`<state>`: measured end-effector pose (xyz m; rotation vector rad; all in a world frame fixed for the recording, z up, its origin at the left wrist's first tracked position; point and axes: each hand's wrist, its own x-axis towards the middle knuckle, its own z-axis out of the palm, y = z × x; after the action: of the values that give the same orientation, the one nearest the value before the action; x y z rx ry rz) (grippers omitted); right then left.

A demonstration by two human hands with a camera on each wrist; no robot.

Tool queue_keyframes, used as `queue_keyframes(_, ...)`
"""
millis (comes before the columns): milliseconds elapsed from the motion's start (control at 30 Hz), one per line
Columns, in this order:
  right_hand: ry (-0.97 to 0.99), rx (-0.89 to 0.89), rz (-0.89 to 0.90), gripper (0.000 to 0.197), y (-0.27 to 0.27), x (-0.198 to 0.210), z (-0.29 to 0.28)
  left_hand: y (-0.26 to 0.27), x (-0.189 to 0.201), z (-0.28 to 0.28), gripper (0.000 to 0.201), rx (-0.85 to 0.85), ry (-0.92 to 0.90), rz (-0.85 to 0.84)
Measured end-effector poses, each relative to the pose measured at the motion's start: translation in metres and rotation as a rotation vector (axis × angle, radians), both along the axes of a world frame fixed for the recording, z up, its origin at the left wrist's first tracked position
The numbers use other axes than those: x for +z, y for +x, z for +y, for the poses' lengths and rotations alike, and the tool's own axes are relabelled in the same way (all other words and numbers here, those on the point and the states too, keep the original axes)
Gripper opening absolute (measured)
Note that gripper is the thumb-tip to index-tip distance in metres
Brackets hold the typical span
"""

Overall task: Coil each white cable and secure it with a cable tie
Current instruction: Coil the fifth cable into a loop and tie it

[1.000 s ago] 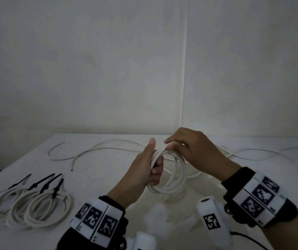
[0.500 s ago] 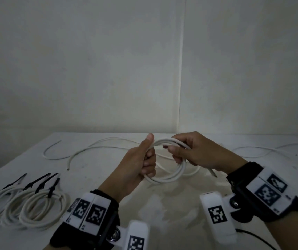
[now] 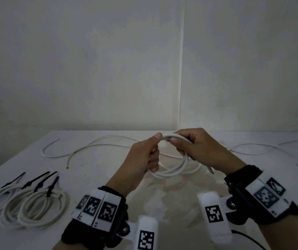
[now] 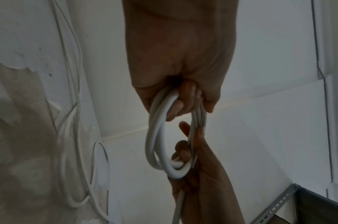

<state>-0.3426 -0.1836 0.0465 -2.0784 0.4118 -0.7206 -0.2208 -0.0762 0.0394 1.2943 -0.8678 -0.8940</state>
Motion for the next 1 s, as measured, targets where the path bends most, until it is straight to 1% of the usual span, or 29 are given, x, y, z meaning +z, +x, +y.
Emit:
queue_keyframes(67, 0.023, -0.035, -0.066, 0.029, 0.001, -0.004, -0.001, -0.002, 0.0, -0.004, 0.046, 0.029, -0.011, -0.012)
queue_keyframes(133, 0.045, -0.058, -0.112, 0.039, 0.002, -0.009, -0.003, -0.003, 0.0, -0.009, 0.047, 0.035, -0.02, -0.015)
queue_keyframes(167, 0.031, -0.074, -0.134, 0.04, 0.003, -0.012, -0.004, -0.002, -0.001, -0.011, 0.048, 0.039, -0.023, -0.03)
queue_keyframes(267, -0.116, -0.166, -0.178, 0.029, 0.008, -0.027, -0.01, 0.0, -0.008, -0.022, 0.049, 0.066, -0.018, -0.135)
queue_keyframes(333, -0.205, -0.21, -0.175, 0.027, 0.01, -0.037, -0.014, 0.0, -0.015, -0.028, 0.051, 0.089, -0.008, -0.184)
queue_keyframes(433, -0.242, -0.202, -0.139, 0.03, 0.011, -0.043, -0.022, 0.004, -0.025, -0.036, 0.05, 0.114, -0.001, -0.232)
queue_keyframes(533, -0.219, -0.156, -0.072, 0.021, 0.011, -0.043, -0.028, 0.01, -0.031, -0.044, 0.05, 0.136, -0.006, -0.282)
queue_keyframes(633, -0.278, -0.171, -0.032, 0.017, 0.01, -0.047, -0.033, 0.012, -0.039, -0.052, 0.046, 0.153, -0.043, -0.361)
queue_keyframes(733, -0.388, -0.239, -0.013, 0.037, 0.009, -0.052, -0.036, 0.009, -0.046, -0.057, 0.043, 0.193, -0.107, -0.49)
queue_keyframes(800, -0.404, -0.251, -0.014, 0.044, 0.009, -0.051, -0.037, 0.008, -0.047, -0.057, 0.041, 0.195, -0.144, -0.534)
queue_keyframes(867, -0.376, -0.227, -0.039, 0.041, 0.009, -0.049, -0.035, 0.008, -0.043, -0.055, 0.04, 0.184, -0.15, -0.517)
queue_keyframes(933, -0.31, -0.201, -0.087, 0.035, 0.009, -0.049, -0.034, 0.007, -0.038, -0.053, 0.041, 0.154, -0.127, -0.401)
queue_keyframes(1000, -0.182, -0.183, -0.149, 0.037, 0.009, -0.046, -0.033, 0.004, -0.032, -0.05, 0.04, 0.112, -0.105, -0.26)
